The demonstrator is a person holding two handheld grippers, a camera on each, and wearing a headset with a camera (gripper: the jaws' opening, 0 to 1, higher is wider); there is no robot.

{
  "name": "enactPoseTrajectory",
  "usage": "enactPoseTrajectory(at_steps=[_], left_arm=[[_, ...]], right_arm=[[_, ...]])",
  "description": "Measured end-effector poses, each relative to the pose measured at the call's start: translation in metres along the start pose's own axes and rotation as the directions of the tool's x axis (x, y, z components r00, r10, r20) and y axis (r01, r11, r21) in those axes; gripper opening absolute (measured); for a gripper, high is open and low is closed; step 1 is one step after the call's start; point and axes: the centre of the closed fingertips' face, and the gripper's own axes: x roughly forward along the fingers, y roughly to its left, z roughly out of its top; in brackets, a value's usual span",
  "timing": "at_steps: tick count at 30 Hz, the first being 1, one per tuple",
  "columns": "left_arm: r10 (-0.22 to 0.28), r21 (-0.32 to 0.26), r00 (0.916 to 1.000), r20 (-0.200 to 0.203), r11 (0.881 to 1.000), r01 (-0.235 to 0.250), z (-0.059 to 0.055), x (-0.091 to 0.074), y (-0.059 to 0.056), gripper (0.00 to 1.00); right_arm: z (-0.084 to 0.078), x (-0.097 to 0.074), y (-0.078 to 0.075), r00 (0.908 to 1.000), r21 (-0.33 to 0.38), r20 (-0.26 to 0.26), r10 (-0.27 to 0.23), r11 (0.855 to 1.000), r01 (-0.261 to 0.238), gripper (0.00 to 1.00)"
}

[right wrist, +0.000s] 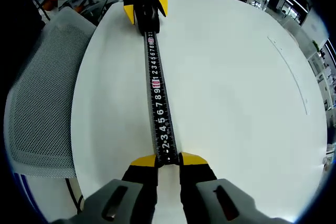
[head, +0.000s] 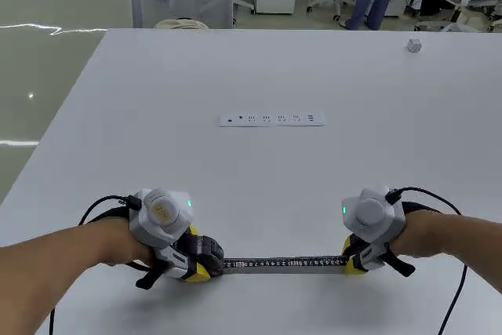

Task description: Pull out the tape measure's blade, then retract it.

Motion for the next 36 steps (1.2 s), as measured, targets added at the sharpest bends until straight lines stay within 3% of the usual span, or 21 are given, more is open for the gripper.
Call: enactPoseTrajectory(at_steps=[3, 8, 14, 20, 25, 29, 32, 33, 34, 35, 36], left_arm=[[0.000, -0.002, 1.0000, 0.004, 1.000, 0.000, 0.001, 0.000, 0.000, 0.40], [-0.007, -0.002, 1.0000, 0.004, 1.000, 0.007, 0.001, 0.001, -0.001, 0.40], [-0.009, 0.002, 0.9999, 0.010, 1.000, 0.009, 0.001, 0.000, -0.001, 0.40], [-0.019, 0.002, 0.9998, 0.002, 1.000, 0.019, 0.000, 0.001, -0.001, 0.40], [-0.020, -0.001, 0.9998, 0.007, 1.000, 0.020, 0.000, 0.001, 0.000, 0.39], [-0.018, -0.012, 0.9997, 0.018, 1.000, 0.018, 0.001, 0.001, 0.000, 0.40], [-0.037, 0.000, 0.9992, 0.014, 0.999, 0.037, 0.001, 0.001, -0.002, 0.40], [-0.025, 0.027, 0.9997, -0.005, 0.999, 0.025, -0.004, 0.000, 0.002, 0.41], [0.016, 0.031, 0.9998, -0.008, 0.999, -0.016, -0.006, -0.001, 0.009, 0.45], [0.027, 0.015, 0.9995, -0.019, 1.000, -0.026, -0.011, -0.005, 0.013, 0.52], [0.033, -0.032, 0.9994, 0.012, 0.999, -0.033, -0.009, -0.009, 0.014, 0.60]], right_arm=[[0.001, 0.001, 0.000, 1.0000, 0.003, -0.001, 0.003, 1.000, -0.003, 0.15], [0.002, 0.001, 0.000, 0.9989, 0.003, -0.045, 0.010, 1.000, -0.010, 0.15], [0.001, 0.000, 0.000, 0.9989, 0.012, -0.047, 0.004, 1.000, -0.003, 0.15], [0.002, 0.002, -0.002, 0.9915, 0.039, -0.129, 0.015, 0.999, -0.010, 0.15], [0.000, 0.002, -0.003, 0.9898, 0.071, -0.142, 0.016, 0.997, -0.006, 0.15], [0.000, 0.002, -0.002, 0.9884, 0.034, -0.152, 0.005, 0.999, 0.000, 0.15], [0.000, 0.002, -0.001, 0.9882, 0.023, -0.153, -0.006, 1.000, 0.009, 0.15], [0.000, 0.001, 0.000, 0.9889, 0.004, -0.148, -0.017, 1.000, 0.018, 0.16], [0.000, 0.001, -0.002, 0.9908, -0.013, -0.132, -0.031, 0.999, 0.030, 0.16], [0.003, 0.001, -0.006, 0.9942, -0.002, -0.085, -0.065, 0.998, 0.065, 0.18], [0.005, 0.001, -0.008, 0.9946, 0.026, -0.056, -0.088, 0.996, 0.089, 0.22]])
